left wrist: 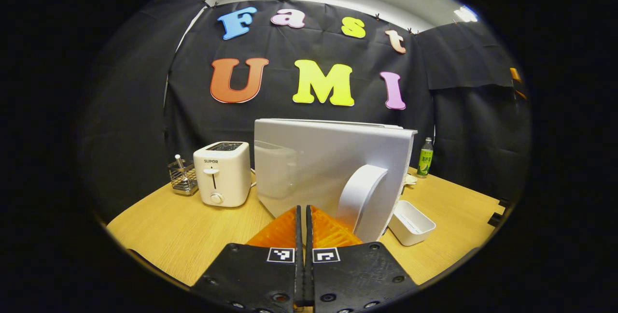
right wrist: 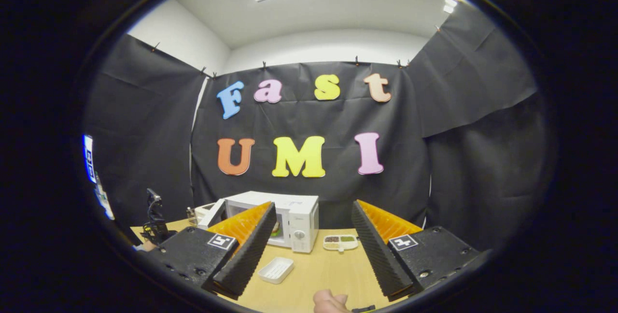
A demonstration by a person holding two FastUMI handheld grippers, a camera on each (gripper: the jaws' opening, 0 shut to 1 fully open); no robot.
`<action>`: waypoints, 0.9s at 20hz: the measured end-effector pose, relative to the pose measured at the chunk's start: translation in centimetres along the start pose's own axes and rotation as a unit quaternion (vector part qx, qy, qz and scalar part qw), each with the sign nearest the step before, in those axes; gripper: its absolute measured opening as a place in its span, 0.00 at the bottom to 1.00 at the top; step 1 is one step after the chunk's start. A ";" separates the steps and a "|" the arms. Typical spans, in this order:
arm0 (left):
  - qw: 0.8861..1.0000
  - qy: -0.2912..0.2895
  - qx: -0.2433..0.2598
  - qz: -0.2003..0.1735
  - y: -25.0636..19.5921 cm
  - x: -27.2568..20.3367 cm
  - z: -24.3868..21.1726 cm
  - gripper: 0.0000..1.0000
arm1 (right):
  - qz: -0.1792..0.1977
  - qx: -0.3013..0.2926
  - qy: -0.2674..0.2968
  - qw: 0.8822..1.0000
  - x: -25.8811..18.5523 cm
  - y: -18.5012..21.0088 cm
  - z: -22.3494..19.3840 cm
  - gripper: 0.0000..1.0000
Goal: Open the microwave oven with the left hand, put the food in, and close the microwave oven.
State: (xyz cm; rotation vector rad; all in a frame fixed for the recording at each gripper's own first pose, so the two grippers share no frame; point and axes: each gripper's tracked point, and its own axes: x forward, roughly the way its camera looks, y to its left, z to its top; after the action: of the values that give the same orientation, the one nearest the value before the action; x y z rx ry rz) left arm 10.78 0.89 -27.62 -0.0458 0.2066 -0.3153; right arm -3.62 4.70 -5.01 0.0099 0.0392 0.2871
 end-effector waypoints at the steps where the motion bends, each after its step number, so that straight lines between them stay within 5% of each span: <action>1: 1.000 -0.003 0.005 -0.006 -0.6 0.2 0.3 0.00 | -0.001 0.004 0.000 1.000 0.3 -0.2 -0.1 0.96; 18: 0.998 0.000 0.004 -0.068 -8.5 10.4 1.6 0.00 | -0.013 0.018 0.037 0.999 5.7 -3.7 -4.5 1.00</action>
State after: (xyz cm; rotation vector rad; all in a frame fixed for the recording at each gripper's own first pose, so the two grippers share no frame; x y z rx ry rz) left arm 18.21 -10.44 -27.37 -0.0522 0.2032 -0.4509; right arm 2.72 2.78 -9.72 0.0340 0.1172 0.2599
